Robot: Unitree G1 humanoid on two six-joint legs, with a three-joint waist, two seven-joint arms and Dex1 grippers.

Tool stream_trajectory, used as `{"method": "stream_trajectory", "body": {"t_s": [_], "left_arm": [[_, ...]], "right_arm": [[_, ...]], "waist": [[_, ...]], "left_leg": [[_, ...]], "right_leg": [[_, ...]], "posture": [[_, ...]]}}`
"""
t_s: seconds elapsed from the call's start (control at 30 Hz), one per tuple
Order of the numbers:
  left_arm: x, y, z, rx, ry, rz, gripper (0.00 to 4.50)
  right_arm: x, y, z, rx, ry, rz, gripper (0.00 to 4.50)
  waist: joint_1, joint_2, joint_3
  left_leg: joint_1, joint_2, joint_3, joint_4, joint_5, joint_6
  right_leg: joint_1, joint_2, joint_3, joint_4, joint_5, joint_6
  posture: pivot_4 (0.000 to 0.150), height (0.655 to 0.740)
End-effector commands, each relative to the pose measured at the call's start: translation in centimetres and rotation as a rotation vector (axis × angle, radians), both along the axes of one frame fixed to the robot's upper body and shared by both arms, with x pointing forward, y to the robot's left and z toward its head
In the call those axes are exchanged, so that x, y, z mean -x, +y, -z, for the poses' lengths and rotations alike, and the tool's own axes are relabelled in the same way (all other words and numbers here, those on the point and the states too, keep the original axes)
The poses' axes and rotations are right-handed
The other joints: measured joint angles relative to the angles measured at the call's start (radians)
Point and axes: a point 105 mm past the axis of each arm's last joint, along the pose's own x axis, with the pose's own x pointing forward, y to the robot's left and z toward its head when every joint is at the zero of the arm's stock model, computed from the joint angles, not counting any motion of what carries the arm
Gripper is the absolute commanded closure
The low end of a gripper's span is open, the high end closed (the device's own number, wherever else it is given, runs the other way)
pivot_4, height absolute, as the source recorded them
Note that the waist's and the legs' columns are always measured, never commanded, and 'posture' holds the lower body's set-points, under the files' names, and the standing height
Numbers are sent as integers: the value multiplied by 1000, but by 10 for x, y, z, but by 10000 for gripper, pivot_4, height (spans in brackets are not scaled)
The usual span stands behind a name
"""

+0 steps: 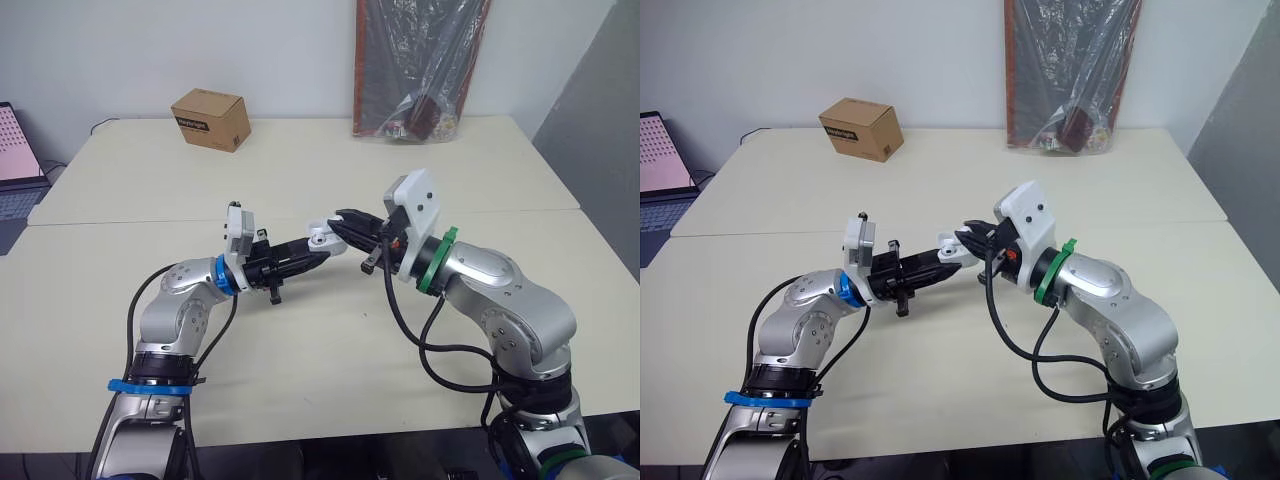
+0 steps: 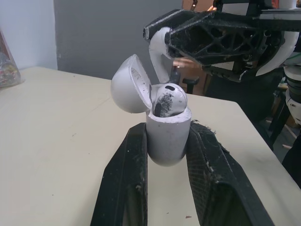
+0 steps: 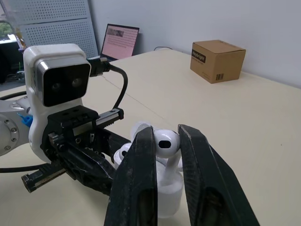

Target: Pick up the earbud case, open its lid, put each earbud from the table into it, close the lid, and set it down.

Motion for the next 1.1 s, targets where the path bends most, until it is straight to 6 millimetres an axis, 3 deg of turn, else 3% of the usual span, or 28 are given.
{"method": "stream_trajectory", "body": {"t_s": [0.03,0.9,1.1], "left_arm": [[1,-1,-16,32,-45,10,37220],[2,-3,-23,89,-45,10,37220],[4,-1,-19,76,-43,13,37220]], "right_arm": [[-1,0,-7,11,-56,16,41647],[0,3,-3,96,-137,33,41647],[-2,0,-11,46,-150,48,20920]], "waist": [[0,0,0],[1,0,0],[1,0,0]], "left_leg": [[0,0,0,0,0,0],[0,0,0,0,0,0],[0,0,0,0,0,0]], "right_leg": [[0,0,0,0,0,0],[0,0,0,0,0,0],[0,0,0,0,0,0]], "posture": [[1500,7400],[1500,7400],[1500,7400]]}}
